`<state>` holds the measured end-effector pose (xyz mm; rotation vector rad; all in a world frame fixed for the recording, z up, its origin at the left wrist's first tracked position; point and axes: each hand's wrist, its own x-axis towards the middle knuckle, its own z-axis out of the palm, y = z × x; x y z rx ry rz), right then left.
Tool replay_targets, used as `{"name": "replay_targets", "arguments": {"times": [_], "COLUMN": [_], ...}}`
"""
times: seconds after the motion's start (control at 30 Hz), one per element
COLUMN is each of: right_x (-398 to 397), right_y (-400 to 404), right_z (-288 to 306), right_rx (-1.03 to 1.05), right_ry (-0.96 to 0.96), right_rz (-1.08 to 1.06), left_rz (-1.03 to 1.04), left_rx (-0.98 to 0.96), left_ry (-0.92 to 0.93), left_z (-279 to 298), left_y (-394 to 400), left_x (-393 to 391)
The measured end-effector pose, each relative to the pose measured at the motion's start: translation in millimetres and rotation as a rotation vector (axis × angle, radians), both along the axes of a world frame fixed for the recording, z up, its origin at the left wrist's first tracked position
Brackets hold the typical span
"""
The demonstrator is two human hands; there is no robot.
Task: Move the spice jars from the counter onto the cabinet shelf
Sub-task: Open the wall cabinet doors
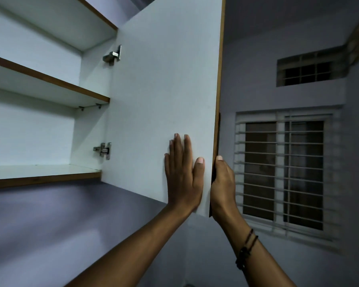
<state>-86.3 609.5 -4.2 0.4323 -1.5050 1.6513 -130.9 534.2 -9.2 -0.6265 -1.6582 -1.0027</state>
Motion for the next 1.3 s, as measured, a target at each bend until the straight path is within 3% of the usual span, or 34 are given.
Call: {"name": "replay_targets", "arguments": {"times": [0.23,0.53,0.67,0.87,1.13,1.3], "right_x": [-32,-46,-43,-23,-8,-8], "right_y": [33,33,28,-10,-132,-242], "right_z": [-5,-11,-16,-13,17,16], "right_rx": [-0.087,-0.164,-0.106,0.133,0.327,0.395], "right_ry": [-0.060,-0.034,-0.025,0.319,0.551,0.560], "right_rz": [-0.127,-0.173,-0.360,-0.776,-0.381,-0.177], "left_rz": [0.163,0.249,0.179,-0.021,0.137,0.378], "left_rx": [-0.155,-0.156,-0.178,-0.102,-0.053,-0.057], "left_ry": [-0.052,-0.021,-0.043,-0.073,0.146,0.130], "left_z": [-5,-8,-7,17,39,37], "left_y": [38,53,40,-10,-151,-274], "left_x": [-32,-48,-40,-6,32,63]}}
